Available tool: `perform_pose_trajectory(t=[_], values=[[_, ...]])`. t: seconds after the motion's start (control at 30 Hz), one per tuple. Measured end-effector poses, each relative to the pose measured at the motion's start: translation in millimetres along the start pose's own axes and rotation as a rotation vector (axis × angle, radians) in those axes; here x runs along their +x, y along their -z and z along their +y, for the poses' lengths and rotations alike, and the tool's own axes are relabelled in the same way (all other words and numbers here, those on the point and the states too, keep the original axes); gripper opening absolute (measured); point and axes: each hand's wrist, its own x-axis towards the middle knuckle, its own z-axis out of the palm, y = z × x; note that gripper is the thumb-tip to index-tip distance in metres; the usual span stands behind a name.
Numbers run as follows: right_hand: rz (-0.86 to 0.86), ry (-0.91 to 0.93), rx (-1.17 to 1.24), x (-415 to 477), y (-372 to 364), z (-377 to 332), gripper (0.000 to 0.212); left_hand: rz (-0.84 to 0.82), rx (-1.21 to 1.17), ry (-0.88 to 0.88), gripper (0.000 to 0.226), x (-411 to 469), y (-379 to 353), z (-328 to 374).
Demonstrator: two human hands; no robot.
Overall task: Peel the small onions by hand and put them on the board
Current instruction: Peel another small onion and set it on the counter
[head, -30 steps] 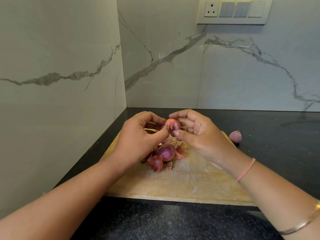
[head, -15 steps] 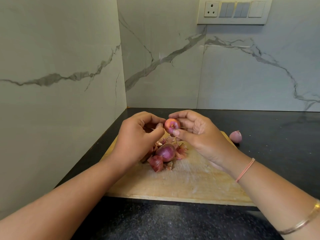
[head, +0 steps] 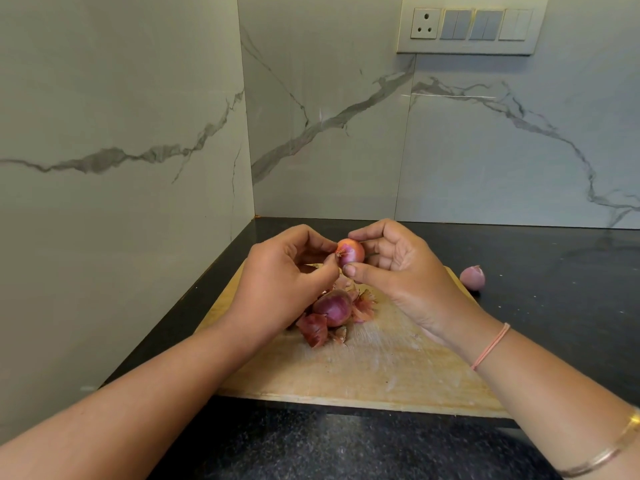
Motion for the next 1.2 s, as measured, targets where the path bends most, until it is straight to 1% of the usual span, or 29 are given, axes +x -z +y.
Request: perform_pose_trajectory(t=[0.13, 0.33, 0.47, 0.53, 0.67, 0.73, 0.9, 1.03, 1.2], values=[[0.003, 0.009, -0.038, -1, -1, 0, 0.034, 0.010, 0.011, -0.004, 0.004, 0, -1, -1], [0.011, 0.039, -0.120, 0, -3, 0, 0.034, 0.016, 0.182, -0.080, 0.005, -2, -1, 0], [-0.014, 0.032, -0.119, -1, -4, 0, 0.033, 0.042, 0.227, -0.067, 0.002, -1, -1, -2], [-0.028, 0.020, -0.102, -1, -4, 0, 0.033, 0.052, 0.214, -0.049, 0.002, 0, -1, -3], [-0.066, -0.001, -0.041, -1, -3, -1, 0.032, 0.113, 0.119, 0.045, 0.009, 7, 6, -8], [-0.059, -0.010, -0.014, 1, -1, -1, 0.032, 0.115, 0.079, 0.066, 0.011, 9, 10, -9], [-0.012, -0.027, 0.031, 3, 1, 2, 0.030, 0.011, -0.016, -0.005, 0.008, 4, 5, -4], [-0.006, -0.024, 0.025, 3, 2, 3, 0.031, -0.046, -0.001, -0.051, 0.008, 4, 3, -4], [-0.022, -0.014, -0.002, 1, 1, 2, 0.033, -0.101, -0.037, -0.007, 0.007, 7, 4, -9]])
